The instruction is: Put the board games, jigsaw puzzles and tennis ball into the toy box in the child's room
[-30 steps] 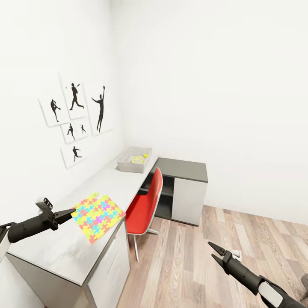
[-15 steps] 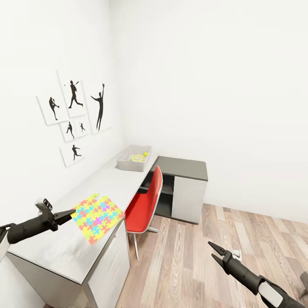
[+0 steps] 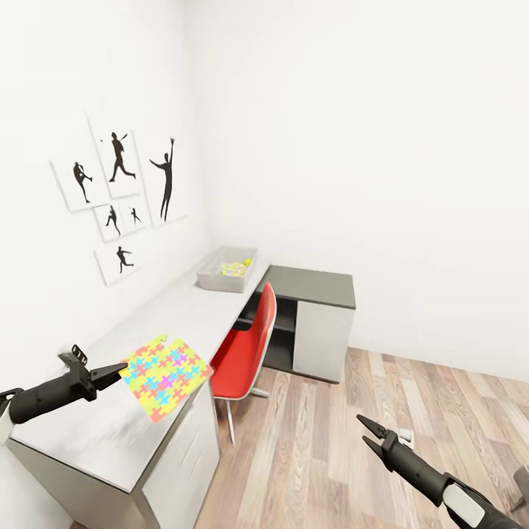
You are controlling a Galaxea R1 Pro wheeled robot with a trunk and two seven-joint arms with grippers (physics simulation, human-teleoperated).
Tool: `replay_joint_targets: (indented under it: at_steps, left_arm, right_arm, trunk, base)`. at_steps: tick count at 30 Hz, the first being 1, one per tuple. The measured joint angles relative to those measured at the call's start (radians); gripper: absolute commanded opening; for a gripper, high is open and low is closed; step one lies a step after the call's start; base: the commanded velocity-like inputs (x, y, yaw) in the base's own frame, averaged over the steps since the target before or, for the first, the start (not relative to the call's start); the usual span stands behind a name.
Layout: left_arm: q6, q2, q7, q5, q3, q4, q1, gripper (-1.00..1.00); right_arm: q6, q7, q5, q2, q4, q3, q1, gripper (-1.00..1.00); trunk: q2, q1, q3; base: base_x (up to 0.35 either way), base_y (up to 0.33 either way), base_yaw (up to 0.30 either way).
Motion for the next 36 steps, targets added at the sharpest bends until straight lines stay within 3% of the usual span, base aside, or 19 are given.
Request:
replay_joint_targets:
  at_steps: [7, 11, 15, 16, 19, 22, 24, 27, 31, 36]
  left_arm:
    - [-0.006, -0.001, 0.000, 0.006, 0.001, -0.006, 0.003, -1.00]
    - [-0.039, -0.003, 0.000, 0.007, 0.001, -0.012, 0.004, -1.00]
    - [-0.038, -0.001, 0.000, 0.002, 0.003, -0.013, 0.004, -1.00]
    - [-0.037, 0.000, 0.000, 0.000, 0.003, -0.013, 0.004, -1.00]
    - [-0.036, 0.001, 0.000, -0.001, 0.004, -0.014, 0.004, -1.00]
    - [-0.036, 0.012, 0.000, -0.002, 0.004, -0.013, 0.004, -1.00]
    - [-0.035, 0.028, 0.000, 0.001, 0.003, -0.013, 0.004, -1.00]
    - [-0.027, 0.039, 0.000, 0.003, 0.003, -0.012, 0.004, -1.00]
    - [-0.017, 0.044, 0.000, 0.000, 0.003, -0.012, 0.005, -1.00]
    - [-0.003, 0.045, 0.000, -0.003, 0.001, -0.016, 0.001, -1.00]
  right_arm:
    - [0.005, -0.027, 0.001, -0.001, -0.004, -0.002, -0.001, 1.00]
    - [0.019, -0.164, 0.000, -0.004, -0.013, -0.004, -0.032, 1.00]
    - [0.053, -0.371, 0.004, 0.008, -0.072, -0.004, -0.116, 1.00]
    - [0.071, -0.478, 0.006, 0.024, -0.124, 0.000, -0.140, 1.00]
    - [0.091, -0.669, 0.007, 0.063, -0.210, 0.003, -0.157, 1.00]
    - [0.107, -0.973, 0.003, 0.114, -0.333, 0.004, -0.166, 1.00]
    - [0.128, -1.087, 0.013, 0.127, -0.392, 0.003, -0.168, 1.00]
    - [0.180, -1.150, 0.014, 0.134, -0.440, 0.004, -0.168, 1.00]
    - [0.257, -1.177, 0.017, 0.136, -0.480, 0.012, -0.168, 1.00]
    - [0.304, -1.185, 0.050, 0.137, -0.483, 0.080, -0.167, 1.00]
  trunk:
    - [0.000, 0.000, 0.000]
    - [0.000, 0.000, 0.000]
    - [0.000, 0.000, 0.000]
    - [0.000, 0.000, 0.000]
    - [0.000, 0.000, 0.000]
    - [0.000, 0.000, 0.000]
    - [0.000, 0.000, 0.000]
    - [0.000, 0.000, 0.000]
    - [0.000, 0.000, 0.000]
    - [0.000, 0.000, 0.000]
  base:
    - [0.106, -0.089, 0.000]
    - [0.013, -0.011, 0.000]
    - [0.002, -0.002, 0.000]
    - [0.000, 0.000, 0.000]
    - [0.000, 0.000, 0.000]
    - [0.000, 0.000, 0.000]
    - [0.000, 0.000, 0.000]
    - [0.000, 0.000, 0.000]
    - [0.000, 0.000, 0.000]
    - [0.000, 0.000, 0.000]
